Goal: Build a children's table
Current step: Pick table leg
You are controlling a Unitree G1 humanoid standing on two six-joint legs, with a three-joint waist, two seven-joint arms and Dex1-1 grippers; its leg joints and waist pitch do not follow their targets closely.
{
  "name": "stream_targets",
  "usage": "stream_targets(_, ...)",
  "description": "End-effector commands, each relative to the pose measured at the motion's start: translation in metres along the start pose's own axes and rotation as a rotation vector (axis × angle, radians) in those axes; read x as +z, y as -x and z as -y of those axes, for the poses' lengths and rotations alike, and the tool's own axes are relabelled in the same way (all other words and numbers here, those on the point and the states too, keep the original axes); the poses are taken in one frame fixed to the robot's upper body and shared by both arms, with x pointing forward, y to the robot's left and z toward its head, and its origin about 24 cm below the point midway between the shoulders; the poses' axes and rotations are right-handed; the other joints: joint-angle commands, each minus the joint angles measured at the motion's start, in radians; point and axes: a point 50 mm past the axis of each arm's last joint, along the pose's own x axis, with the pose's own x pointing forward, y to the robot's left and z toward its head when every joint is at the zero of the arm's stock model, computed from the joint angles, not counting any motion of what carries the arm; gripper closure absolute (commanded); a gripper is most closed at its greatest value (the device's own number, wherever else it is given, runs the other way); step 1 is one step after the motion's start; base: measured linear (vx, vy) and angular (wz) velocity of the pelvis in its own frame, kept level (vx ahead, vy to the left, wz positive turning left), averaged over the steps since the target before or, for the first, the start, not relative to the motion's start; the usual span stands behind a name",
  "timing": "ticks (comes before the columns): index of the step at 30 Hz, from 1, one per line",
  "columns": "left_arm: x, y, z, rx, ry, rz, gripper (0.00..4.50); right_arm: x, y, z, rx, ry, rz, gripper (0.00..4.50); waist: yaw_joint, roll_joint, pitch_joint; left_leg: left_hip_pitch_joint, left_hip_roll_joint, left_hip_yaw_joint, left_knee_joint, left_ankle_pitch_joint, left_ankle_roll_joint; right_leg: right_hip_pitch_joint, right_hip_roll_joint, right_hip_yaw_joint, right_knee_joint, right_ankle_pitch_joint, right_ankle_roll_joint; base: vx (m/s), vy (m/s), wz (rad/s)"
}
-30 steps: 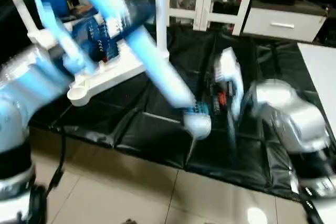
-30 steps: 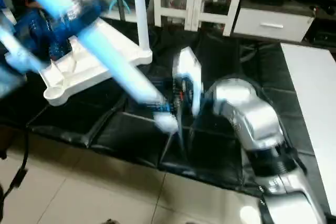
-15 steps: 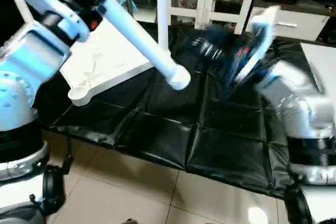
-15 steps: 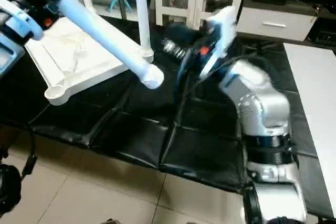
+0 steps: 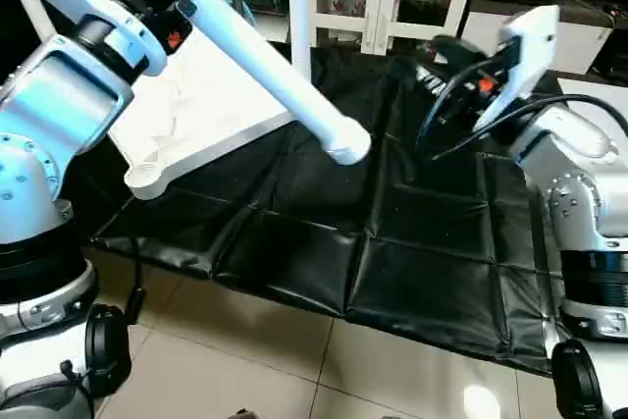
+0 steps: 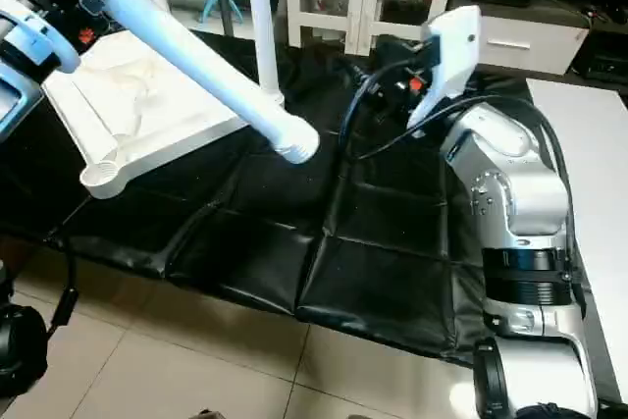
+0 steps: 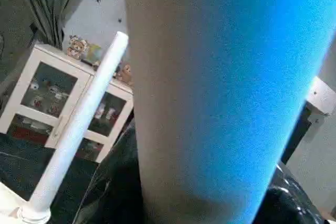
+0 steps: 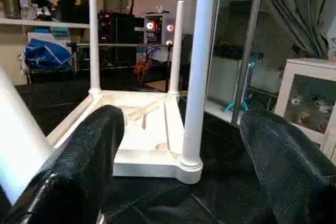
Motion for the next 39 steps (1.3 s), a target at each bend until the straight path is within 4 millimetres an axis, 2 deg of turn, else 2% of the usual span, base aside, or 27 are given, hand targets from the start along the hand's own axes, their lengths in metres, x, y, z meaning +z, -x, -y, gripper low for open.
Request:
stream_targets(1, 0.009, 0.001, 0.003, -0.023, 0.031, 0.031, 2.87, -0.004, 0.006, 0.007, -0.028, -0.029, -0.008, 0.68, 0.004, 0.009, -0.078, 0.004, 0.032, -0.018, -0.068, -0.142, -0.019, 0.058, -0.064, 0.046, -0.072, -0.234, -0.178, 0.000, 0.000, 0.00)
stream_targets(4, 0.015, 0.005, 0.009, -0.093, 0.122, 0.060, 2.87, -0.013, 0.018, 0.011, 0.000, -0.026, -0.050, 0.68, 0.008, 0.008, -0.079, 0.002, 0.032, -0.018, -0.068, -0.133, -0.013, 0.061, -0.062, 0.046, -0.070, -0.202, -0.191, 0.000, 0.000, 0.00)
stream_targets(5, 0.017, 0.006, 0.010, -0.107, 0.133, 0.064, 2.87, -0.015, 0.022, 0.012, 0.007, -0.025, -0.064, 0.68, 0.009, 0.010, -0.080, 0.001, 0.031, -0.018, -0.067, -0.130, -0.011, 0.062, -0.063, 0.045, -0.068, -0.196, -0.193, 0.000, 0.000, 0.00)
stream_targets(7, 0.020, 0.009, 0.011, -0.127, 0.157, 0.079, 2.87, -0.021, 0.030, 0.017, -0.007, -0.014, -0.101, 0.68, 0.010, 0.008, -0.078, 0.003, 0.032, -0.017, -0.067, -0.142, -0.006, 0.061, -0.062, 0.045, -0.073, -0.215, -0.190, 0.000, 0.000, 0.00)
stream_targets(8, 0.020, 0.010, 0.012, -0.136, 0.175, 0.088, 2.87, -0.026, 0.035, 0.021, -0.034, -0.008, -0.126, 0.68, 0.009, 0.001, -0.076, 0.002, 0.032, -0.016, -0.068, -0.141, -0.005, 0.062, -0.062, 0.045, -0.076, -0.233, -0.183, 0.000, 0.000, 0.00)
stream_targets(9, 0.021, 0.010, 0.013, -0.139, 0.183, 0.092, 2.87, -0.030, 0.038, 0.025, -0.068, -0.008, -0.143, 0.68, 0.011, 0.001, -0.076, 0.001, 0.032, -0.016, -0.068, -0.137, -0.008, 0.062, -0.064, 0.045, -0.075, -0.250, -0.179, 0.000, 0.000, 0.00)
stream_targets(10, 0.021, 0.010, 0.015, -0.152, 0.202, 0.102, 2.87, -0.035, 0.043, 0.028, -0.110, -0.036, -0.152, 0.68, 0.009, -0.009, -0.076, 0.001, 0.031, -0.014, -0.067, -0.133, -0.005, 0.061, -0.063, 0.046, -0.079, -0.268, -0.169, 0.000, 0.000, 0.00)
stream_targets(12, 0.021, 0.011, 0.016, -0.160, 0.207, 0.103, 2.87, -0.035, 0.044, 0.028, -0.109, -0.047, -0.151, 0.68, 0.011, -0.005, -0.075, 0.001, 0.031, -0.014, -0.067, -0.128, -0.003, 0.059, -0.063, 0.046, -0.079, -0.294, -0.157, 0.000, 0.000, 0.00)
stream_targets(14, 0.021, 0.012, 0.018, -0.169, 0.214, 0.099, 2.87, -0.036, 0.046, 0.023, -0.080, -0.063, -0.151, 0.68, 0.010, -0.012, -0.072, 0.001, 0.032, -0.014, -0.068, -0.124, 0.002, 0.057, -0.063, 0.046, -0.081, -0.307, -0.145, 0.000, 0.000, 0.00)
stream_targets(19, 0.019, 0.015, 0.022, -0.177, 0.218, 0.079, 2.87, -0.030, 0.044, 0.021, -0.059, -0.054, -0.150, 0.68, 0.002, -0.011, -0.066, 0.001, 0.031, -0.014, -0.069, -0.129, 0.003, 0.054, -0.061, 0.046, -0.082, -0.324, -0.140, 0.000, 0.000, 0.00)
stream_targets(25, 0.018, 0.017, 0.020, -0.168, 0.221, 0.067, 2.87, -0.017, 0.040, 0.021, -0.048, -0.068, -0.099, 0.68, 0.000, -0.012, -0.064, 0.003, 0.032, -0.014, -0.070, -0.131, 0.003, 0.051, -0.059, 0.047, -0.086, -0.351, -0.117, 0.000, 0.000, 0.00)
stream_targets(30, 0.018, 0.018, 0.020, -0.172, 0.229, 0.060, 2.87, 0.002, 0.031, 0.019, -0.040, -0.073, -0.019, 0.68, -0.002, -0.012, -0.062, 0.004, 0.032, -0.014, -0.072, -0.139, -0.007, 0.048, -0.058, 0.046, -0.086, -0.355, -0.113, 0.000, 0.000, 0.00)
stream_targets(31, 0.017, 0.019, 0.019, -0.163, 0.219, 0.055, 2.87, 0.011, 0.026, 0.015, -0.009, -0.119, 0.039, 0.68, -0.003, -0.010, -0.063, 0.005, 0.031, -0.014, -0.071, -0.140, -0.004, 0.048, -0.059, 0.047, -0.084, -0.346, -0.117, 0.000, 0.000, 0.00)
stream_targets(32, 0.017, 0.019, 0.019, -0.158, 0.216, 0.053, 2.87, 0.014, 0.025, 0.014, 0.005, -0.138, 0.060, 0.39, -0.003, -0.009, -0.066, 0.005, 0.032, -0.015, -0.071, -0.139, -0.004, 0.049, -0.059, 0.046, -0.082, -0.344, -0.118, 0.000, 0.000, 0.00)
stream_targets(34, 0.015, 0.019, 0.018, -0.148, 0.198, 0.039, 2.87, 0.026, 0.018, 0.004, 0.093, -0.190, 0.116, 0.31, -0.004, -0.006, -0.064, 0.005, 0.034, -0.016, -0.073, -0.141, -0.003, 0.048, -0.058, 0.046, -0.083, -0.335, -0.121, 0.000, 0.000, 0.00)
stream_targets(36, 0.011, 0.020, 0.015, -0.125, 0.172, 0.015, 2.88, 0.033, 0.011, -0.018, 0.255, -0.179, 0.102, 0.12, -0.003, -0.004, -0.066, 0.006, 0.036, -0.018, -0.073, -0.138, 0.000, 0.050, -0.056, 0.046, -0.080, -0.310, -0.123, 0.000, 0.000, 0.00)
stream_targets(39, 0.000, 0.017, 0.014, -0.095, 0.098, -0.046, 2.88, 0.024, 0.004, -0.057, 0.477, -0.053, -0.039, 0.00, 0.000, -0.002, -0.067, 0.004, 0.040, -0.020, -0.075, -0.132, -0.004, 0.052, -0.058, 0.047, -0.077, -0.285, -0.117, 0.000, 0.000, 0.00)
